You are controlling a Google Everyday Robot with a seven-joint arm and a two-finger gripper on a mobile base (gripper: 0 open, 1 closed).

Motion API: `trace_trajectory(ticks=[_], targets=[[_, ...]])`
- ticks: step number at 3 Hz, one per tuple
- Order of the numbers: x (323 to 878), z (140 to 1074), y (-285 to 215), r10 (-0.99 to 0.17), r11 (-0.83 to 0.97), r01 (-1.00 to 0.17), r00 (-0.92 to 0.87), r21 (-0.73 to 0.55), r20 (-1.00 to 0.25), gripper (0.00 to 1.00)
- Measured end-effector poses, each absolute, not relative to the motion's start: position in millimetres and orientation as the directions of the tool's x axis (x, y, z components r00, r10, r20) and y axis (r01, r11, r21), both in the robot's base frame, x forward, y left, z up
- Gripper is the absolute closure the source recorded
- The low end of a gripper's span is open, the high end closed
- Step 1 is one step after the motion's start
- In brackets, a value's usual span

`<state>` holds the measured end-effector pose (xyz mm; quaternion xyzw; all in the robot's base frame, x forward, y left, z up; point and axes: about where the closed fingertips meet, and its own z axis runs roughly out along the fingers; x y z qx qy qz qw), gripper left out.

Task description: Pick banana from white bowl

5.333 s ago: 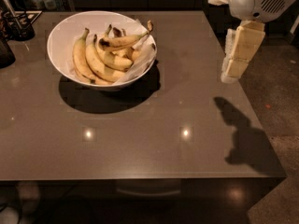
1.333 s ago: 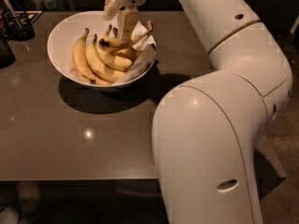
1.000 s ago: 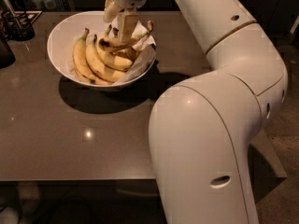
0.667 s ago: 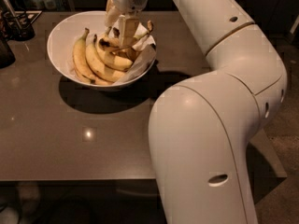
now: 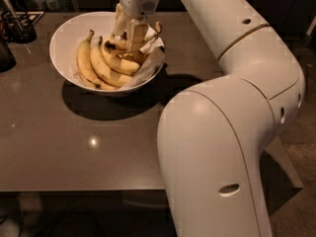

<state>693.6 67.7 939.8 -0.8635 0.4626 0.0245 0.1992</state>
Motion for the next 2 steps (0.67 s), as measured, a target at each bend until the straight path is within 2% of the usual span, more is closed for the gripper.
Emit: trace_trajectory(ticks=[2], targets=[[689.9, 934.6, 64.9, -0.79, -0.496, -0.812, 0.569, -0.309, -0.229, 0.96]])
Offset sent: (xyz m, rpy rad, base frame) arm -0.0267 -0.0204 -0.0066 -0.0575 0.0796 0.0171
